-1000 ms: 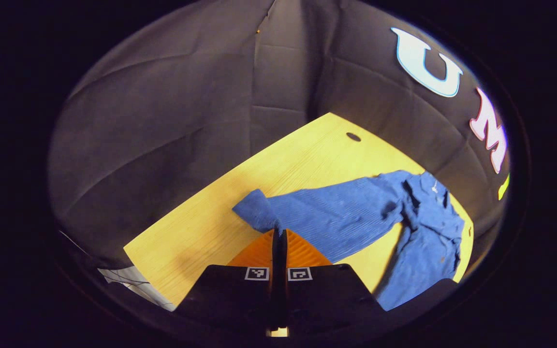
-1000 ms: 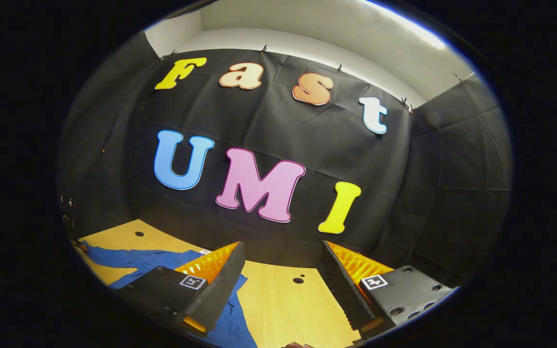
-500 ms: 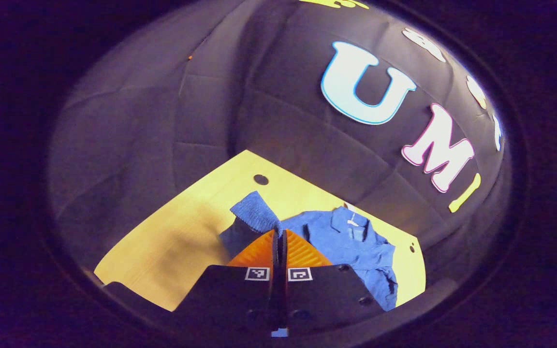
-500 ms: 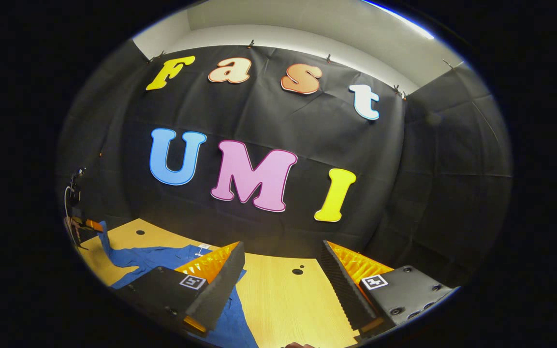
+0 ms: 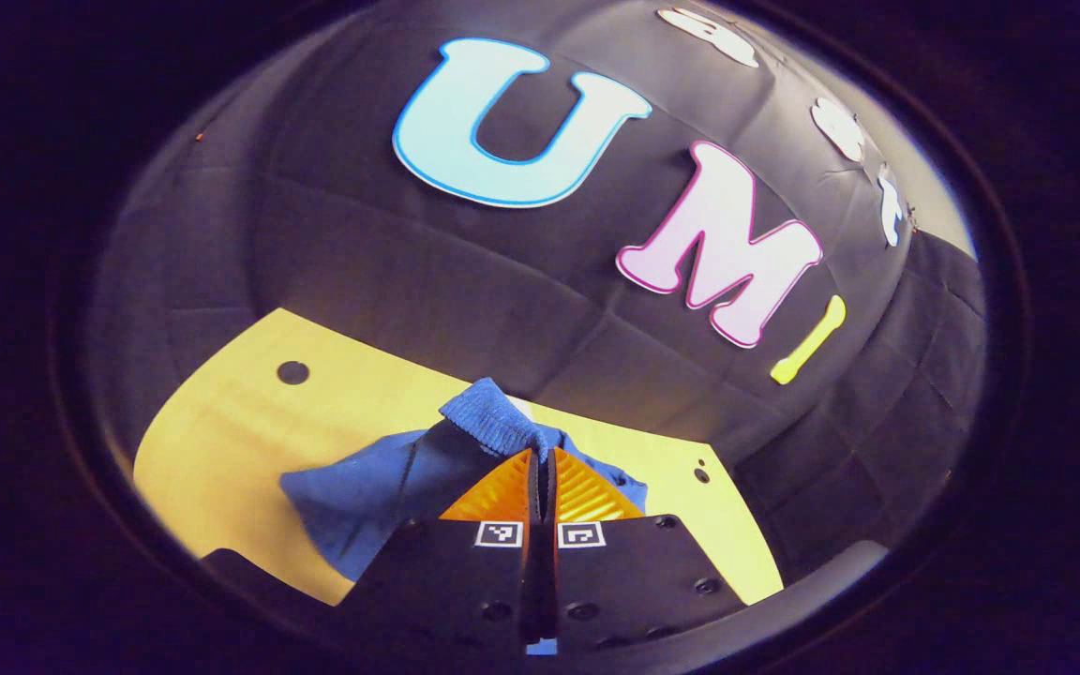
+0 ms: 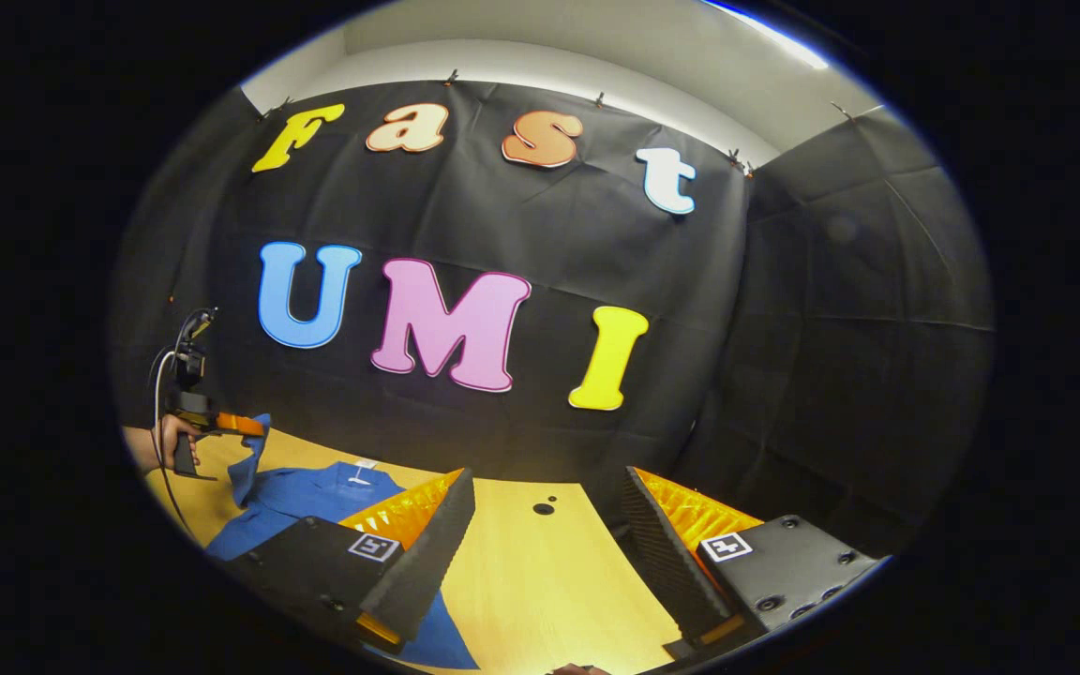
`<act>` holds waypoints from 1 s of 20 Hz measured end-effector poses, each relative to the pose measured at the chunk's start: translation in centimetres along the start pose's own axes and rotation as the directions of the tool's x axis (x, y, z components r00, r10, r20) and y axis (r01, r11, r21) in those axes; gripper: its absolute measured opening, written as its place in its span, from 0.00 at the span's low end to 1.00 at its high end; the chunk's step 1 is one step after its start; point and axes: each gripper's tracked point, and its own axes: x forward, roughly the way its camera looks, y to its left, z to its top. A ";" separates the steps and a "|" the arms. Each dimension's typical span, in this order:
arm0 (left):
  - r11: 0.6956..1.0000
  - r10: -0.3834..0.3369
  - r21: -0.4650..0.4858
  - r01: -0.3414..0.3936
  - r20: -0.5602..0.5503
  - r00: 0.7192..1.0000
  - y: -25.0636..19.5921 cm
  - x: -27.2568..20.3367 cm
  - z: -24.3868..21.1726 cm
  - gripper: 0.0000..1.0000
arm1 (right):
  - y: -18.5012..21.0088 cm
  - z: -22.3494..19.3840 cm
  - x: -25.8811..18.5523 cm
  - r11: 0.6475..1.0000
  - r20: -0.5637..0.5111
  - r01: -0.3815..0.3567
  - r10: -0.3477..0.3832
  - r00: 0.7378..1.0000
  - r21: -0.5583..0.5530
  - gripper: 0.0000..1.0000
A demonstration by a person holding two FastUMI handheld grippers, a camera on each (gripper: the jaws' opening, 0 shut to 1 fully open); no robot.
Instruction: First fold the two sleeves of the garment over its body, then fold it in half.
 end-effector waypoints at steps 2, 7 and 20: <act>0.998 -0.057 0.034 0.058 -0.017 0.998 -2.4 3.1 -0.5 0.00 | -1.0 -0.9 -0.1 1.000 -0.029 0.019 -0.019 0.999 0.001 1.00; 0.989 -0.112 0.078 0.127 -0.168 0.979 -6.0 10.3 -5.5 0.00 | -3.4 -3.2 0.0 0.998 -0.103 0.063 -0.062 0.993 0.005 0.93; 0.974 -0.047 0.185 0.130 -0.396 0.917 -8.8 17.5 -14.2 0.32 | -5.9 -5.4 1.7 0.995 -0.177 0.098 -0.097 0.979 -0.004 1.00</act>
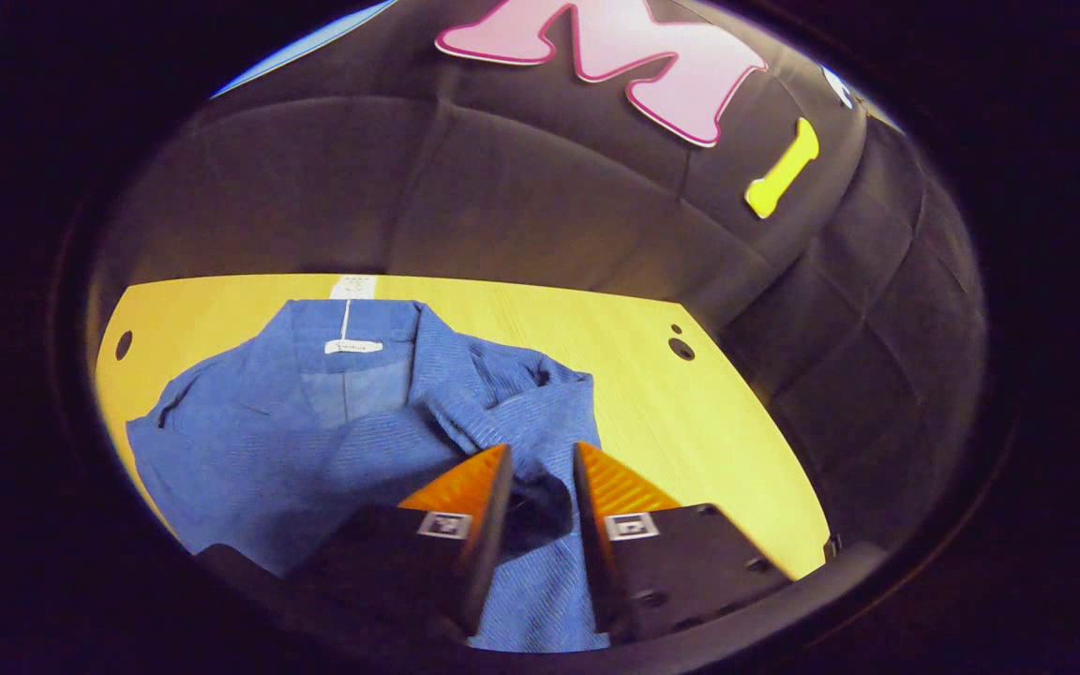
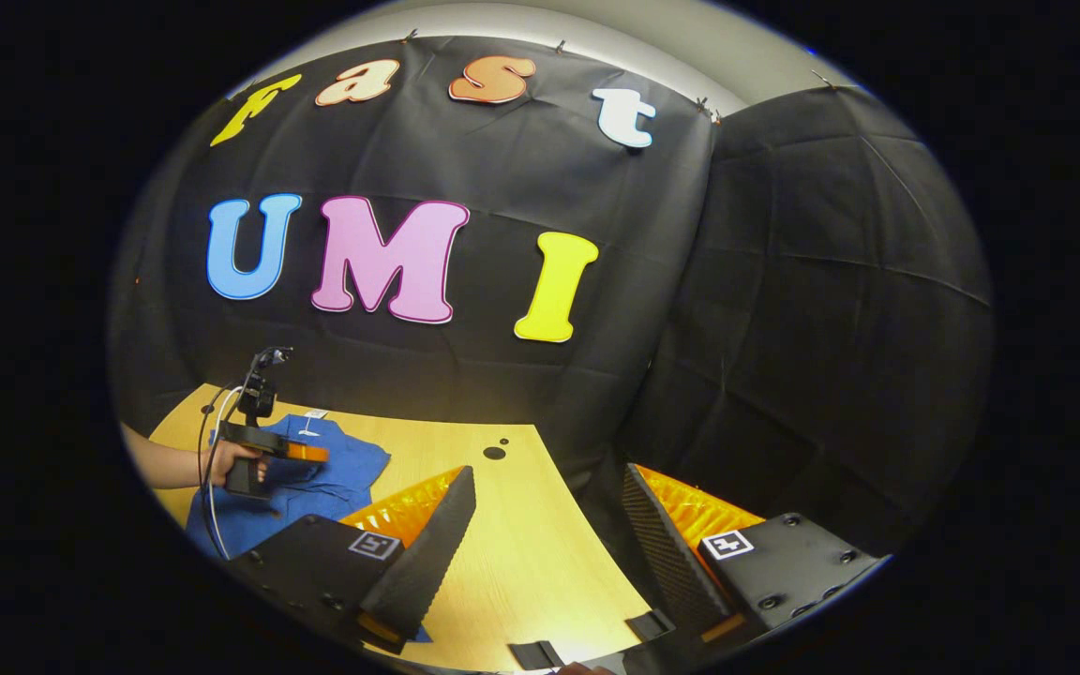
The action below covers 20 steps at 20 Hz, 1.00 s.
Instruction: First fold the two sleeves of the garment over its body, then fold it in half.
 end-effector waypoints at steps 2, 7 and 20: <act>0.999 -0.041 -0.014 0.041 0.011 0.999 -1.0 0.2 0.2 0.66 | -0.3 -0.2 0.2 1.000 0.000 0.001 -0.001 1.000 -0.013 1.00; 0.994 -0.106 -0.025 0.111 0.128 0.986 -3.3 -3.1 2.1 0.81 | -0.1 -1.5 0.6 1.000 -0.021 -0.010 0.011 1.000 0.009 1.00; 0.884 0.430 -0.218 -0.413 0.035 0.902 7.4 -27.8 -18.2 0.85 | 13.0 -7.9 1.3 0.950 -0.121 -0.307 0.312 0.942 0.056 1.00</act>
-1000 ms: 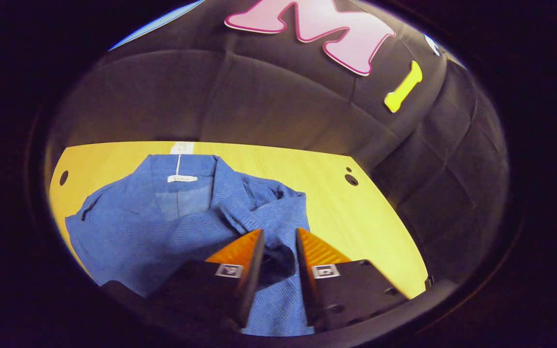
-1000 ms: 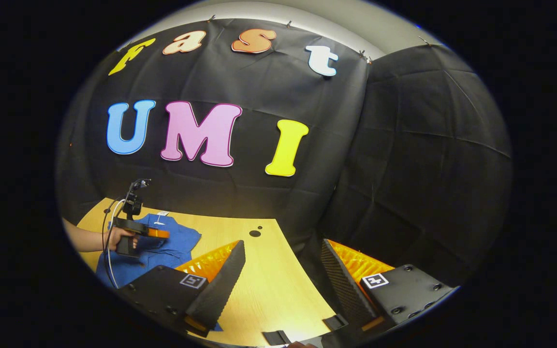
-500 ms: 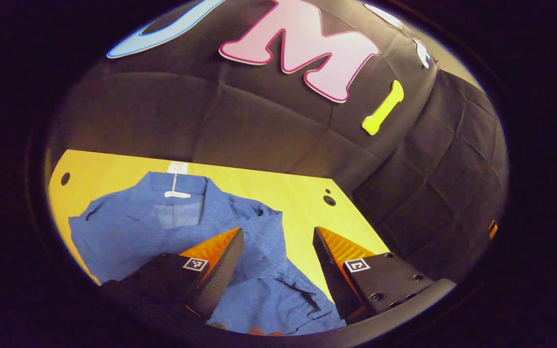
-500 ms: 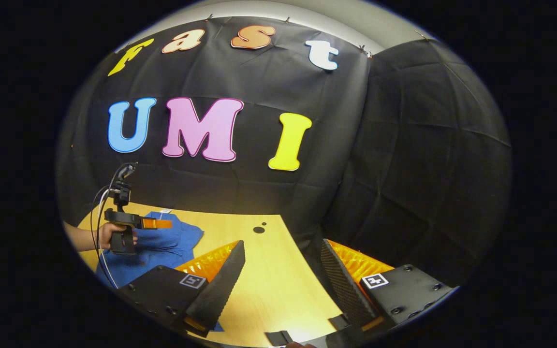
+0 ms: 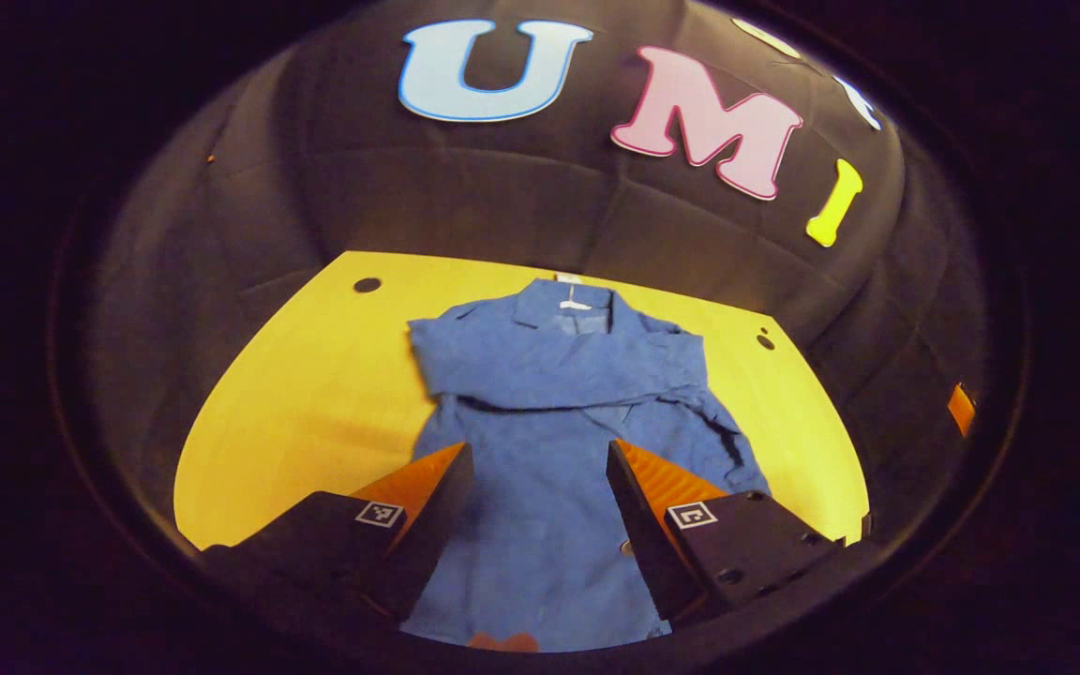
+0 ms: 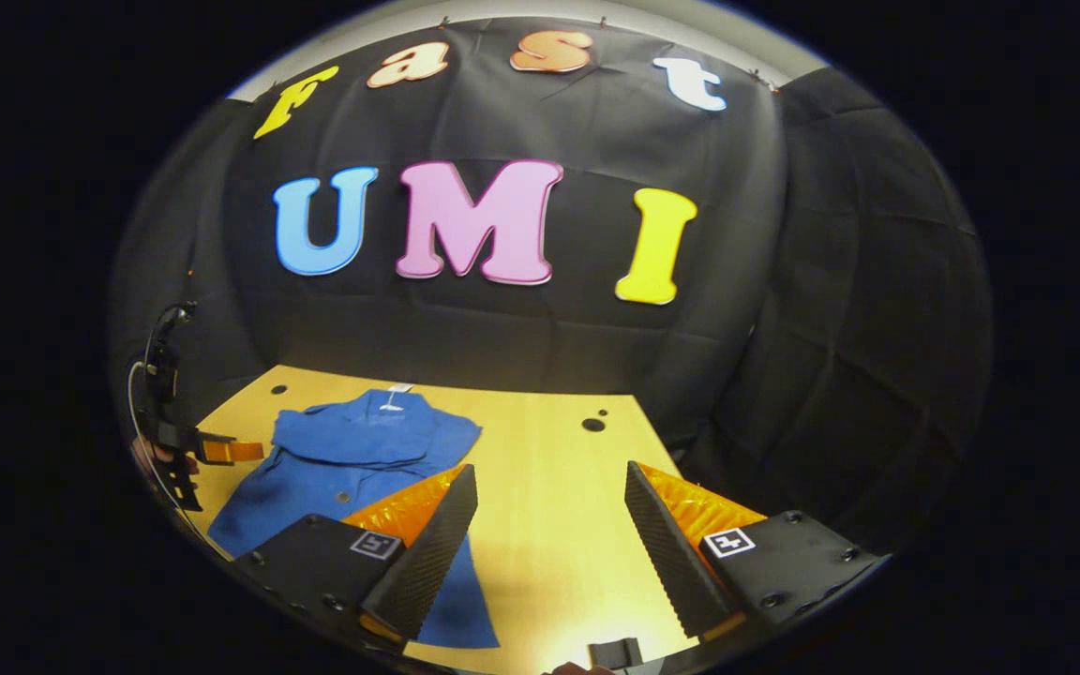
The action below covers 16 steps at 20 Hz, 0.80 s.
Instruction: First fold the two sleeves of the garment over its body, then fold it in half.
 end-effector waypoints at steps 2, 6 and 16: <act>0.999 0.038 -0.028 -0.039 -0.050 0.998 2.7 -1.9 -3.6 0.84 | 2.8 -1.5 0.2 0.998 -0.036 -0.060 0.062 0.997 0.034 1.00; 0.993 0.091 -0.065 -0.098 -0.106 0.990 6.2 -3.4 -8.7 0.85 | 6.5 -6.5 0.7 0.992 -0.159 -0.102 0.114 0.981 0.080 1.00; 0.993 0.073 -0.069 -0.101 -0.326 0.943 8.1 -2.1 -16.9 0.84 | 6.6 -20.8 1.0 0.993 -0.614 0.020 0.055 0.787 0.115 1.00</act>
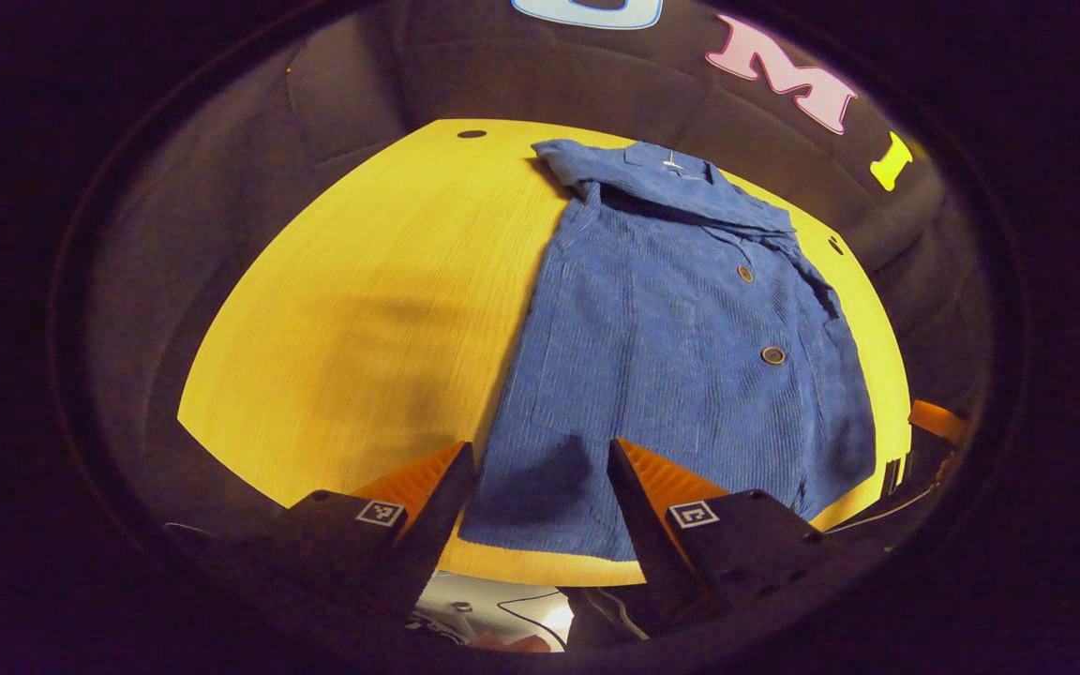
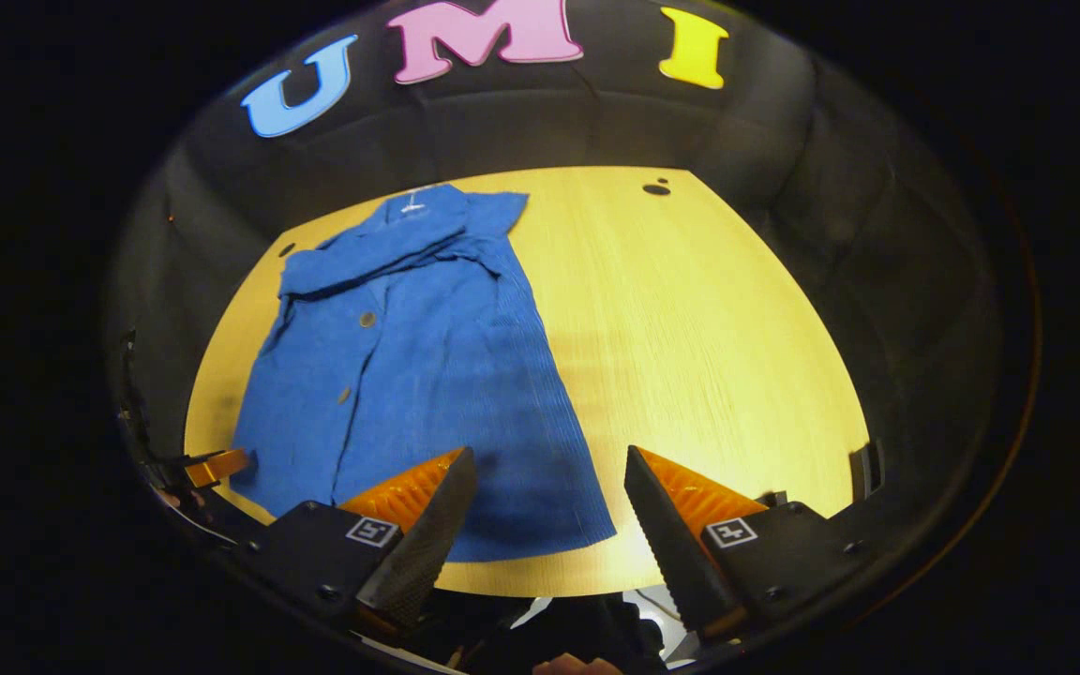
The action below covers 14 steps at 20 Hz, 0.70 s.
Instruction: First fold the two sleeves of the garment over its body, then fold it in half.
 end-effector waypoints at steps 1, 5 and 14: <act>1.000 -0.001 -0.002 0.001 -0.023 1.000 0.1 0.3 -0.4 0.84 | -0.2 -1.2 0.6 1.000 -0.051 0.004 -0.004 0.999 0.000 1.00; 0.999 0.024 0.031 -0.022 -0.078 0.997 0.3 0.2 -0.3 0.84 | -0.5 -4.6 3.5 1.000 -0.237 0.030 -0.030 0.971 -0.007 1.00; 0.993 0.106 0.071 -0.093 -0.218 0.970 0.8 0.0 -1.5 0.84 | -1.7 -5.4 5.0 0.996 -0.342 0.084 -0.090 0.936 -0.033 1.00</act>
